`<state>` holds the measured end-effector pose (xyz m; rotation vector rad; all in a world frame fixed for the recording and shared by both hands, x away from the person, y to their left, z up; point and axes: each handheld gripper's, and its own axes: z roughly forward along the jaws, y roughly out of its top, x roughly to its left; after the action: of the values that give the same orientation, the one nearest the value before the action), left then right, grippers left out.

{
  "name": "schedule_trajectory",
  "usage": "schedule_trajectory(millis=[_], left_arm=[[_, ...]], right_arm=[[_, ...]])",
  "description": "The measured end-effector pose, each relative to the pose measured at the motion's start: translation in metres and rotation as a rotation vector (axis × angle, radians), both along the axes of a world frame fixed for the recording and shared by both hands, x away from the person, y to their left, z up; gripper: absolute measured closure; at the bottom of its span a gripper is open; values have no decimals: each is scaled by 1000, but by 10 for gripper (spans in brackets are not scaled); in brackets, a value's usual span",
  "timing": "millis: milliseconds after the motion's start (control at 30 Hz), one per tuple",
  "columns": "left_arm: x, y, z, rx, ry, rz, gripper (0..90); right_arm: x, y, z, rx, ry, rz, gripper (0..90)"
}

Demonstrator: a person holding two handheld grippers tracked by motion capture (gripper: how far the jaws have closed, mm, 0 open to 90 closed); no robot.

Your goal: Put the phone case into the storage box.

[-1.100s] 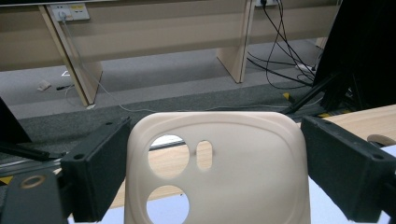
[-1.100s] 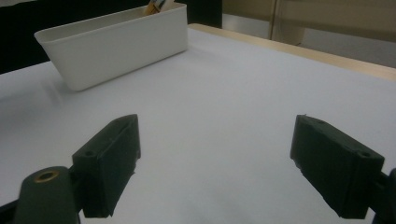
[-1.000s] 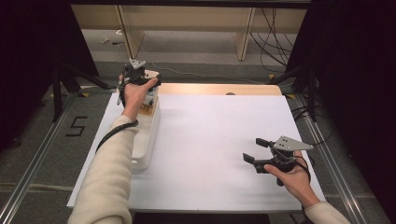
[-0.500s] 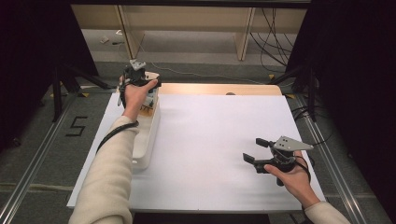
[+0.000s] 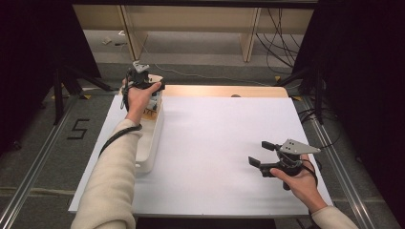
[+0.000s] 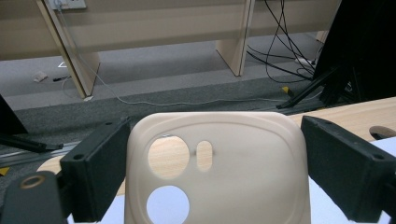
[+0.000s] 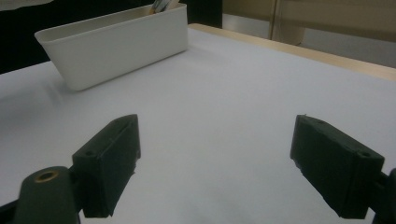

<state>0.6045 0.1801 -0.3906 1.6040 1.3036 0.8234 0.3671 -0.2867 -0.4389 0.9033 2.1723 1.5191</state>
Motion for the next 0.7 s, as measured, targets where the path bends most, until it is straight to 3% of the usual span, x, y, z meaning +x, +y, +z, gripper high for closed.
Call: schedule_trajectory(millis=[700], left_arm=[[0,1,-5,-2,17,4,108]], right_arm=[[0,0,0,0,0,0,168]])
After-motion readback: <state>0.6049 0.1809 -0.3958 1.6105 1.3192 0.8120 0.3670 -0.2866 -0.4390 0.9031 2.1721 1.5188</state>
